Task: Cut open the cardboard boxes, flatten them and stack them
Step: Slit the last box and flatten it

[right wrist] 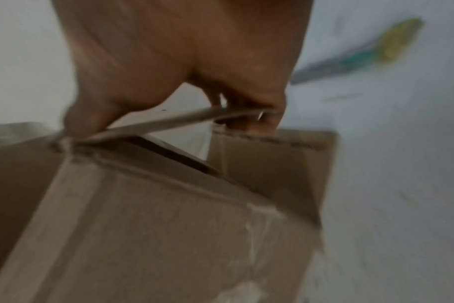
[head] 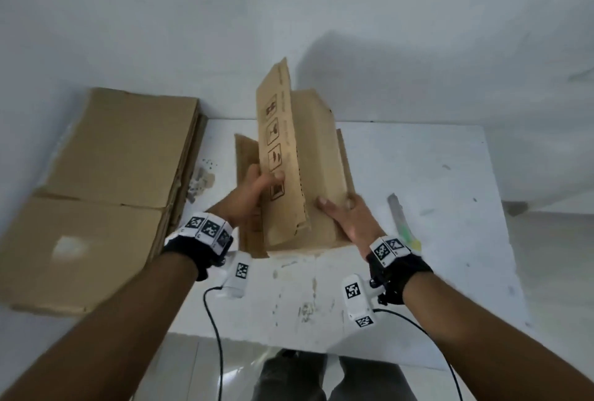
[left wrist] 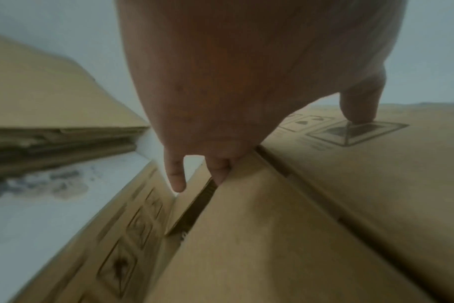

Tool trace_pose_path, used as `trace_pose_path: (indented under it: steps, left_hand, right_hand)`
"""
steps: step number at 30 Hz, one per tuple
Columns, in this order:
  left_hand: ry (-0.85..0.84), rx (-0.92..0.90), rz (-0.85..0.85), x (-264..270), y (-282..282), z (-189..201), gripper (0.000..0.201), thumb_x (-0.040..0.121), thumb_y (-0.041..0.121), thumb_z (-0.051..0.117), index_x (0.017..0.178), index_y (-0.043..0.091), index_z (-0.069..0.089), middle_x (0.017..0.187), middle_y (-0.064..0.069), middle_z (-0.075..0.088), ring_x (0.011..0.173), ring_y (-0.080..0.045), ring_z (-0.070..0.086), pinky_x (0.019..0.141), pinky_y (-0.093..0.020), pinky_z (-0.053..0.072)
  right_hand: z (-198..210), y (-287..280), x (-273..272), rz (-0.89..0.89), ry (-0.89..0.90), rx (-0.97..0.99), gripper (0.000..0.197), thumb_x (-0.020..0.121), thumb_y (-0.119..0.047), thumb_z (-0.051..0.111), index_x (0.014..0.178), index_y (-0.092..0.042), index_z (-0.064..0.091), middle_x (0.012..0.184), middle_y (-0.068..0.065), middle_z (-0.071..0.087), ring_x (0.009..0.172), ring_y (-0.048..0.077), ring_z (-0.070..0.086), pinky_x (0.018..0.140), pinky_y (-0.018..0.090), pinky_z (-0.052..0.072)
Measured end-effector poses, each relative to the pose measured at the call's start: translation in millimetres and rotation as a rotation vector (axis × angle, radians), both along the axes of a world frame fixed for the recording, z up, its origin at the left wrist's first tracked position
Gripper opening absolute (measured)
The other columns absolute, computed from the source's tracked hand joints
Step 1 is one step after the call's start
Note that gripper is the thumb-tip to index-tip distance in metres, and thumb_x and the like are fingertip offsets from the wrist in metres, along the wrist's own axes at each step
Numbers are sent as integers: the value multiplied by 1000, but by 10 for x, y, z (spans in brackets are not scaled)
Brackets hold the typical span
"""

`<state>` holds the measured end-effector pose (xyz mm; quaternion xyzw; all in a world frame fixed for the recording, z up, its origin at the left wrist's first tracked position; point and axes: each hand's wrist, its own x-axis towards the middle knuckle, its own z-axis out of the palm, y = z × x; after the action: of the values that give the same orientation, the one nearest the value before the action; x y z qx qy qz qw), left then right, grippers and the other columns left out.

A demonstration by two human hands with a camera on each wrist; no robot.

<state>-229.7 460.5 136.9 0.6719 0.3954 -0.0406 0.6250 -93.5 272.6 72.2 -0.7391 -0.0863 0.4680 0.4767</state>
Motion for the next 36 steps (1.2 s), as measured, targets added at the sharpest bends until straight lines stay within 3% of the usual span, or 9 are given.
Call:
trace_pose_path:
  steps: [6, 12, 15, 18, 23, 25, 27, 31, 36]
  left_hand:
    - [405, 572, -358, -467, 92, 105, 106, 73, 98, -8, 136, 37, 51, 96, 8, 74, 96, -19, 69, 102, -45, 47]
    - [-42, 149, 20, -834, -306, 57, 126, 65, 100, 50, 160, 43, -10, 164, 16, 26, 147, -12, 36, 120, -47, 37]
    - [-208, 137, 63, -769, -208, -21, 125, 71, 90, 62, 155, 49, -22, 169, 17, 18, 149, -4, 32, 121, -50, 34]
    - [-305, 98, 65, -821, -70, -95, 130, 72, 72, 79, 154, 54, -21, 166, 18, 26, 147, -1, 36, 120, -49, 37]
    - [-287, 181, 122, -1080, 42, -36, 130, 66, 75, 76, 158, 51, -14, 157, 21, 40, 137, 2, 47, 113, -33, 44]
    - [-304, 200, 106, -1133, 115, -43, 122, 73, 66, 75, 160, 48, -9, 158, 17, 41, 138, -3, 49, 111, -38, 46]
    - [-305, 141, 75, -1176, 168, -39, 123, 73, 60, 74, 159, 48, -13, 155, 28, 35, 135, 10, 45, 103, -17, 47]
    - [-247, 121, 37, -1239, 232, -24, 123, 71, 60, 74, 155, 55, -15, 155, 28, 34, 134, 12, 44, 102, -21, 44]
    - [-258, 106, 44, -910, 246, -88, 131, 67, 61, 85, 158, 51, -9, 136, 52, 35, 125, 23, 44, 95, -10, 48]
  right_hand:
    - [530, 300, 71, -113, -531, -231, 128, 54, -61, 91, 153, -13, 27, 142, 10, 50, 131, 30, 50, 105, 43, 44]
    - [1087, 457, -206, 88, -761, 68, 13, 89, -23, 71, 100, -18, 69, 88, -9, 67, 80, 10, 64, 70, 26, 48]
    - [1262, 519, -756, 466, -686, 223, 36, 106, -41, 43, 124, -18, 65, 127, -3, 63, 111, 3, 56, 91, 5, 37]
    - [1154, 582, -1020, 571, -678, 205, 62, 102, -53, 25, 152, -21, 43, 151, -10, 38, 138, 4, 31, 117, 26, 27]
    - [1092, 651, -768, 732, -448, 244, 53, 99, -39, 54, 151, -33, 43, 154, -20, 38, 138, -10, 32, 114, 18, 27]
    - [957, 715, -572, 705, -539, 213, 85, 85, -52, 74, 155, -36, 29, 158, -17, 32, 139, -5, 31, 117, 31, 29]
    - [755, 813, -455, 713, -539, 150, 117, 67, -58, 87, 158, -38, 16, 161, -15, 23, 140, -3, 23, 119, 34, 25]
    - [531, 916, -409, 769, -590, 63, 115, 52, -71, 87, 148, -31, 36, 139, -8, 47, 122, 7, 44, 107, 38, 43]
    - [464, 532, -411, 826, -1016, -238, 81, 76, -94, 34, 94, -22, 68, 70, -10, 59, 78, 15, 63, 95, 39, 48]
